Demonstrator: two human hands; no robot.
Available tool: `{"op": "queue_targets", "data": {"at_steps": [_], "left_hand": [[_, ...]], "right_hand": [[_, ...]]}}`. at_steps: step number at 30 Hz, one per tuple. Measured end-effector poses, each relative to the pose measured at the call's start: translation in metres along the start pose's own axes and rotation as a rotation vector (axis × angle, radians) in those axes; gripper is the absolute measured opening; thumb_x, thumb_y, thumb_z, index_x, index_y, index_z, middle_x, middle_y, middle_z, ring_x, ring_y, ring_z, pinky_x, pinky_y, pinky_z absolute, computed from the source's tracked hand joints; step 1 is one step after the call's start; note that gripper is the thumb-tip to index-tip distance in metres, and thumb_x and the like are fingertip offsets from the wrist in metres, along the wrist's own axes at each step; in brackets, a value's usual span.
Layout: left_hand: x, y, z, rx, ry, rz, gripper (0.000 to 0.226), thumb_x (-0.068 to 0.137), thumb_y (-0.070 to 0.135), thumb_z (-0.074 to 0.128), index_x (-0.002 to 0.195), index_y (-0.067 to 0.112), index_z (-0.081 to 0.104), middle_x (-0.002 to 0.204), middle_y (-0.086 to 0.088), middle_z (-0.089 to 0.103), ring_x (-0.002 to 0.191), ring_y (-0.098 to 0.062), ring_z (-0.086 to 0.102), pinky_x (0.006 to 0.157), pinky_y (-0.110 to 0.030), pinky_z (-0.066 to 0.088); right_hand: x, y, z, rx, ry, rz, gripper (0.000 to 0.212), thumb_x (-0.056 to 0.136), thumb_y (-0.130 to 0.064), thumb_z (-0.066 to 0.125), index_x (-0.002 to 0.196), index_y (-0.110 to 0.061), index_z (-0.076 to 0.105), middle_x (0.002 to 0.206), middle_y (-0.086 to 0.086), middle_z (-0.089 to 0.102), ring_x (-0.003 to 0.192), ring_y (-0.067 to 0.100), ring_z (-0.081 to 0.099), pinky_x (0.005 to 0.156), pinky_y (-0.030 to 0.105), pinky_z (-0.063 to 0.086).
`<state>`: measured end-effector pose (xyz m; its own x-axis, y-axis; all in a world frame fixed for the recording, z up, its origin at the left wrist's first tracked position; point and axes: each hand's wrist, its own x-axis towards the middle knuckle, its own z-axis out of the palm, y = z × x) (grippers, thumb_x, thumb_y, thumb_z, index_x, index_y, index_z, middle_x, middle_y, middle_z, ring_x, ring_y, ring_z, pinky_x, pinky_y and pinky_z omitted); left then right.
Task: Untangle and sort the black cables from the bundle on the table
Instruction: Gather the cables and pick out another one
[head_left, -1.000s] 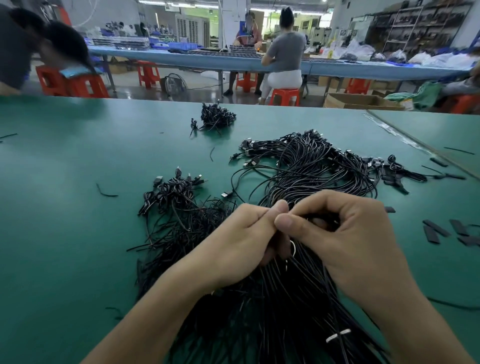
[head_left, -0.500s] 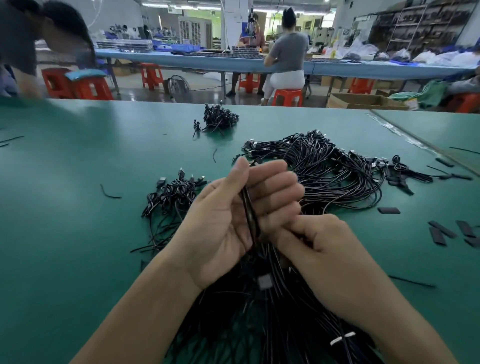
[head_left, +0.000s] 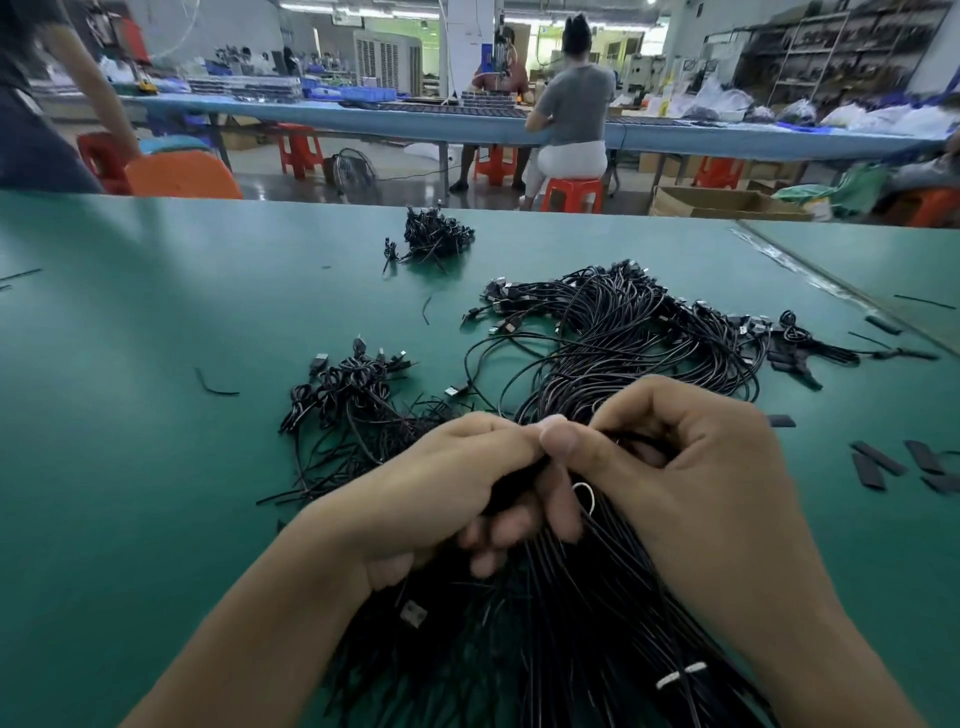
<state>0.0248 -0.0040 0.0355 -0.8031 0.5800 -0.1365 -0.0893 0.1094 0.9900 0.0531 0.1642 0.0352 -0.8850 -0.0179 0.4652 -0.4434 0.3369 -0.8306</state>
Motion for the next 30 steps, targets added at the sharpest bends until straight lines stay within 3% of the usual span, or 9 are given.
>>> {"op": "queue_targets", "data": {"at_steps": [3,7,9,11,15,18,24,27,30], "left_hand": [[-0.004,0.006,-0.005,-0.263,-0.149,-0.013,0.05,0.095,0.047,0.048,0.055,0.018,0.059,0.04,0.009,0.031,0.033,-0.002,0.026,0.034,-0.014,0.029],[-0.004,0.015,-0.008,-0.659,-0.276,0.125,0.042,0.096,0.038,0.046,0.059,0.021,0.055,0.045,0.011,0.038,0.037,-0.002,0.028,0.039,-0.014,0.035],[-0.003,0.018,-0.005,-0.817,-0.245,0.239,0.037,0.096,0.034,0.048,0.068,0.017,0.065,0.052,0.008,0.05,0.042,-0.003,0.042,0.049,-0.018,0.049],[0.001,0.017,-0.003,-0.896,-0.08,0.355,0.04,0.097,0.032,0.048,0.079,0.011,0.077,0.067,0.002,0.066,0.056,-0.007,0.063,0.062,-0.024,0.058],[0.01,0.008,-0.004,-0.635,0.279,0.479,0.042,0.093,0.033,0.047,0.101,0.004,0.076,0.103,-0.012,0.076,0.095,-0.021,0.075,0.081,-0.03,0.06],[0.012,-0.001,-0.002,-0.206,0.503,0.468,0.036,0.094,0.035,0.046,0.103,0.011,0.072,0.099,-0.008,0.078,0.096,-0.023,0.075,0.084,-0.032,0.06],[0.004,0.002,0.006,0.175,0.323,0.224,0.045,0.106,0.025,0.044,0.075,0.015,0.076,0.065,-0.001,0.074,0.059,-0.006,0.069,0.056,-0.013,0.051],[-0.001,0.006,0.009,0.117,0.127,0.111,0.052,0.105,0.034,0.041,0.064,0.017,0.068,0.053,0.0,0.064,0.044,-0.009,0.058,0.046,-0.015,0.045],[-0.002,0.007,0.008,0.047,0.059,0.081,0.055,0.097,0.049,0.041,0.058,0.019,0.066,0.044,0.006,0.044,0.038,-0.007,0.038,0.042,-0.016,0.038]], "right_hand": [[0.002,0.003,0.003,0.034,0.074,0.005,0.036,0.072,-0.056,0.073,0.076,-0.02,0.07,0.058,0.009,0.061,0.05,0.028,0.048,0.044,0.038,0.041],[0.003,0.004,0.005,0.044,0.008,0.077,0.03,0.085,-0.055,0.061,0.076,-0.029,0.072,0.05,-0.005,0.053,0.044,0.002,0.035,0.041,0.018,0.028],[0.001,0.006,0.01,-0.004,-0.123,0.147,0.026,0.087,-0.052,0.057,0.072,-0.034,0.071,0.05,-0.007,0.056,0.042,0.002,0.036,0.042,0.019,0.028],[-0.002,0.006,0.015,-0.078,-0.227,0.169,0.021,0.092,-0.044,0.058,0.077,-0.037,0.071,0.053,-0.008,0.058,0.042,0.001,0.038,0.042,0.02,0.031],[-0.005,0.0,0.019,-0.166,-0.351,0.103,0.018,0.097,-0.034,0.054,0.086,-0.033,0.068,0.057,-0.013,0.06,0.048,0.005,0.051,0.05,0.027,0.046],[-0.005,-0.003,0.011,-0.237,-0.323,0.082,0.018,0.093,-0.04,0.057,0.084,-0.03,0.069,0.059,-0.013,0.061,0.048,0.006,0.05,0.048,0.021,0.042],[0.0,-0.005,-0.005,-0.193,-0.197,-0.004,0.012,0.085,-0.034,0.074,0.074,-0.032,0.073,0.067,-0.025,0.066,0.068,-0.009,0.061,0.065,0.007,0.042],[0.001,-0.005,-0.007,-0.088,-0.173,-0.013,0.009,0.077,-0.038,0.071,0.076,-0.029,0.072,0.065,-0.01,0.07,0.061,0.009,0.066,0.063,0.026,0.051],[0.002,-0.004,-0.005,0.033,-0.141,-0.047,0.009,0.077,-0.032,0.075,0.076,-0.024,0.07,0.062,-0.001,0.069,0.059,0.018,0.066,0.064,0.037,0.054]]}}
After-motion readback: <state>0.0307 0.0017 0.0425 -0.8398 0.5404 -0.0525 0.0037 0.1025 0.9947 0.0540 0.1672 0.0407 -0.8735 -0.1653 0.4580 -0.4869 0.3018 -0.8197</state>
